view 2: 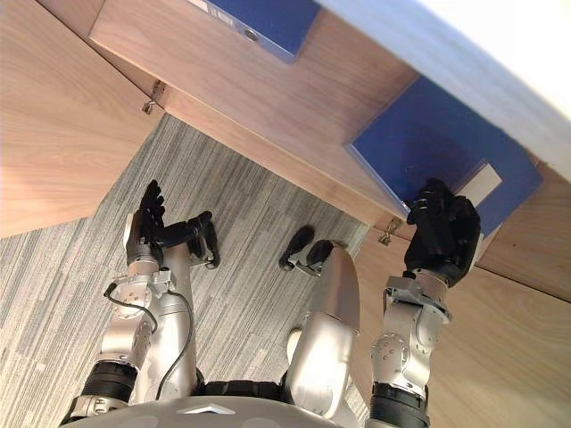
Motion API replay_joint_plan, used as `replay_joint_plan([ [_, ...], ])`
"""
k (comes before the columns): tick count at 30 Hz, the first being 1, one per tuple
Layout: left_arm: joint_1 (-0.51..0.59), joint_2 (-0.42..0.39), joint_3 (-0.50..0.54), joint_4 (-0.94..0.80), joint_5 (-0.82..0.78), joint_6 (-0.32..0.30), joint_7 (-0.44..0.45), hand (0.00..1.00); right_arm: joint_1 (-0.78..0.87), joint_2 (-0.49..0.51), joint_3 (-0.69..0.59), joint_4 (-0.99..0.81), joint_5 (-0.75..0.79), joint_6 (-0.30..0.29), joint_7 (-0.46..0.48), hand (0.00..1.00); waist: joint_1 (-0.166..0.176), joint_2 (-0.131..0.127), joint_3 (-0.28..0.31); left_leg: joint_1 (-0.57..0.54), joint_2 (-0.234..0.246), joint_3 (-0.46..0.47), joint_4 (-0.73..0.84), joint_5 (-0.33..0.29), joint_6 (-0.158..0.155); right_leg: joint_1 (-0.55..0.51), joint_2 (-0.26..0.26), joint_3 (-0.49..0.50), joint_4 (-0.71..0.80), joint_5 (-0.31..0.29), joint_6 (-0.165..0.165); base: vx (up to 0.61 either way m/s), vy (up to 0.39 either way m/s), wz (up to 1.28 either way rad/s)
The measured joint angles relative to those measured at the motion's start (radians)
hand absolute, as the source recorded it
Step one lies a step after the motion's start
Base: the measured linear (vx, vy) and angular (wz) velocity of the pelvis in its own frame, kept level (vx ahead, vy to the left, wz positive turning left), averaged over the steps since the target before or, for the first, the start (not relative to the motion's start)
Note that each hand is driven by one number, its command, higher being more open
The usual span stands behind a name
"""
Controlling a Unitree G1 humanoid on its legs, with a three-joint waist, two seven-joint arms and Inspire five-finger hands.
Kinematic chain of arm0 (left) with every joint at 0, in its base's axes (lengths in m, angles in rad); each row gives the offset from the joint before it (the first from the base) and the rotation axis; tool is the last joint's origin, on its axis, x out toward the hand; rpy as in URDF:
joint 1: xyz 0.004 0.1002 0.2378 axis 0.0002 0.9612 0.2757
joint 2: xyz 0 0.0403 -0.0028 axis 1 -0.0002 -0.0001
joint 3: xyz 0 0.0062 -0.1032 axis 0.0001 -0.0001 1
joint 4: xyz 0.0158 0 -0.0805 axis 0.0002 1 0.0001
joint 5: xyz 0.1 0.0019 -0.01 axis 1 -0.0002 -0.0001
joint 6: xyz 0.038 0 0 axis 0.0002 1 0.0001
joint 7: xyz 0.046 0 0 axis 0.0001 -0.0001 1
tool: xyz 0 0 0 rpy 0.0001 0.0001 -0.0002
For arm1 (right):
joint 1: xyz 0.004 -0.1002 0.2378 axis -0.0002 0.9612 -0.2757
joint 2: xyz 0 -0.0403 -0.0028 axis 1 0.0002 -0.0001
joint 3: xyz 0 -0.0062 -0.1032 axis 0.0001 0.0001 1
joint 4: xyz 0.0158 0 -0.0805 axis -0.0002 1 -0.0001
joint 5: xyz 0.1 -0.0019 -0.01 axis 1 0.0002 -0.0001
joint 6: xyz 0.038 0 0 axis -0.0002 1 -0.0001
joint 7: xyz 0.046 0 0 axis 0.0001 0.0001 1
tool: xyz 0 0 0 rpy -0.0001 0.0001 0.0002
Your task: Walk over to the cabinet, pick up the folder, carry it to the office cabinet, place the folder inside the office cabinet, then close the office cabinet door
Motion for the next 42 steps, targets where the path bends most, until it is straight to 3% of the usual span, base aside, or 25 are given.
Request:
replay_joint_plan([
  [8,-0.001,0.009,0.008,0.003,0.001,0.000,0.013,1.00,0.004,-0.015,0.018,-0.001,0.002,0.003,0.028,0.00,-0.009,-0.001,0.000,0.000,0.002,-0.003,-0.003,0.001,-0.001,0.000,0.006,-0.001,-0.003,0.000,0.000,0.00,0.000,0.00],
  [16,-0.003,0.039,0.037,0.033,0.001,-0.007,0.014,1.00,0.026,-0.095,0.043,-0.032,0.002,0.051,0.109,0.00,-0.009,-0.008,0.001,-0.001,0.002,-0.009,-0.018,0.012,-0.008,0.002,0.012,-0.008,-0.014,0.002,-0.003,0.00,0.000,0.00],
  [23,-0.004,0.037,0.031,0.026,0.001,-0.007,0.018,1.00,-0.012,0.026,0.006,-0.112,0.111,0.058,0.057,0.00,0.007,-0.008,0.001,0.000,0.001,-0.010,-0.009,0.012,-0.007,0.005,0.010,-0.006,-0.005,0.001,-0.003,0.00,0.000,0.00],
  [32,-0.001,0.036,-0.031,-0.024,-0.005,-0.025,0.025,1.00,-0.202,-0.009,-0.122,-0.141,0.132,0.009,-0.099,0.00,0.036,-0.007,0.001,0.033,-0.003,-0.012,0.006,0.009,-0.012,0.046,-0.003,-0.008,0.010,-0.001,-0.004,-0.05,0.005,0.04],
  [36,-0.002,0.025,-0.047,-0.050,-0.009,-0.043,0.055,1.00,-0.285,-0.039,-0.183,-0.235,0.178,-0.095,-0.157,0.00,0.047,-0.003,-0.001,-0.002,-0.001,-0.016,0.018,0.014,-0.010,0.015,-0.007,-0.008,0.029,-0.004,-0.008,-0.01,-0.013,0.03],
  [39,-0.002,0.016,-0.055,-0.050,-0.020,-0.043,0.065,1.00,-0.276,-0.036,-0.145,-0.308,0.179,-0.150,-0.161,0.00,0.049,-0.003,-0.001,-0.014,-0.001,-0.019,0.026,0.018,-0.002,0.004,-0.008,-0.008,0.035,-0.007,-0.011,0.04,-0.002,0.01],
  [42,-0.001,-0.011,-0.059,-0.050,-0.031,-0.043,0.064,1.00,-0.196,-0.015,0.004,-0.340,0.169,-0.147,-0.146,0.00,0.047,-0.003,-0.001,-0.015,0.000,-0.019,0.026,0.017,-0.003,0.004,-0.007,-0.007,0.035,-0.008,-0.009,0.01,0.002,0.00],
])
